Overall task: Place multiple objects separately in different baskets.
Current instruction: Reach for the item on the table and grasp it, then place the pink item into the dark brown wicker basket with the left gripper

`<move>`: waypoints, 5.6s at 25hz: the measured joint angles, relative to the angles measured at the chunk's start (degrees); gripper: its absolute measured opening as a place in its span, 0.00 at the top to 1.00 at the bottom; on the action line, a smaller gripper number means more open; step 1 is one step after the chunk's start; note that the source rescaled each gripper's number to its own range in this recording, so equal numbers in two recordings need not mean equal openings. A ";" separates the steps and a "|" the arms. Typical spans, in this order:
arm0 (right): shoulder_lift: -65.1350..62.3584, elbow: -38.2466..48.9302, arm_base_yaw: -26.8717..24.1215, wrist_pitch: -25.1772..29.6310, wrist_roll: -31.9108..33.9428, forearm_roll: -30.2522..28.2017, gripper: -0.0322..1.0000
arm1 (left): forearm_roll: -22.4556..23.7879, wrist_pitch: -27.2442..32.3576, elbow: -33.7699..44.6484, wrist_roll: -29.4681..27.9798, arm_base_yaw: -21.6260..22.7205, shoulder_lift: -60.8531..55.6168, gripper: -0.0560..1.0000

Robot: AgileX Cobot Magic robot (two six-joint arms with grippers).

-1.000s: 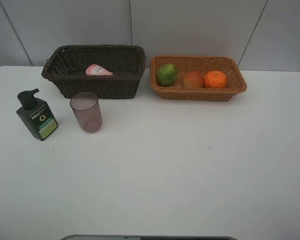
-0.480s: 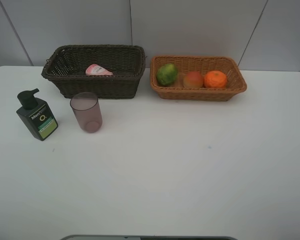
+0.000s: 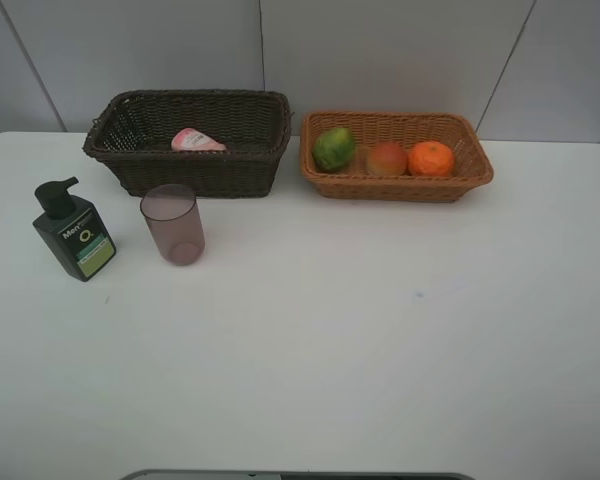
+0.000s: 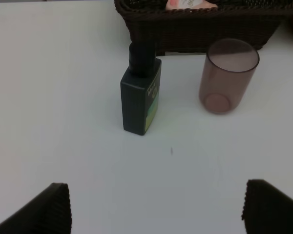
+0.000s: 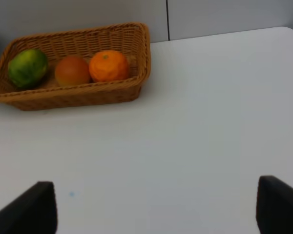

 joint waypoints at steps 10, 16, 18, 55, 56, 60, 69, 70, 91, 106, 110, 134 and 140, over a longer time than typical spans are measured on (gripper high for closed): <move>0.00 0.00 0.00 0.00 0.00 0.00 0.22 | 0.00 0.00 0.00 0.00 0.00 0.00 0.08; 0.00 0.00 0.00 0.00 0.00 0.00 0.22 | 0.00 0.00 0.00 0.00 0.00 0.00 0.08; 0.00 0.00 0.00 0.00 0.00 0.00 0.22 | 0.00 0.00 0.00 0.00 0.00 0.00 0.08; 0.00 0.00 0.00 0.00 -0.02 0.00 0.22 | -1.98 -7.83 -15.70 3.64 0.00 46.83 0.08; 0.00 0.00 0.00 0.00 -0.02 0.00 0.22 | -1.98 -7.27 -17.78 4.15 0.00 51.52 0.08; 0.00 0.00 0.00 0.00 -0.02 0.00 0.22 | -1.98 -5.42 -24.57 7.32 0.00 67.60 0.08; -0.05 0.00 0.00 0.00 -0.02 0.00 0.22 | 1.82 -4.71 -33.56 14.05 0.00 86.24 0.01; -0.05 0.00 0.00 0.00 -0.02 0.00 0.22 | 1.91 -5.06 -33.64 15.20 0.00 87.36 0.00; -0.16 0.00 0.00 0.00 -0.02 0.00 0.22 | 0.00 -19.95 -31.69 18.37 0.00 101.21 0.00; -0.16 0.00 0.00 0.00 -0.02 0.00 0.22 | 0.00 -25.11 -29.12 18.37 0.00 102.31 0.46; -0.16 0.00 0.00 0.00 -0.02 0.00 0.22 | 0.00 -25.16 -29.12 17.25 0.00 102.31 0.48; -0.16 0.00 0.00 0.00 -0.02 0.00 0.22 | -0.70 -19.65 -32.55 13.16 0.00 101.65 0.48; -0.16 0.00 0.00 0.00 -0.02 0.00 0.22 | -0.70 -11.50 -41.56 4.55 0.00 98.62 0.48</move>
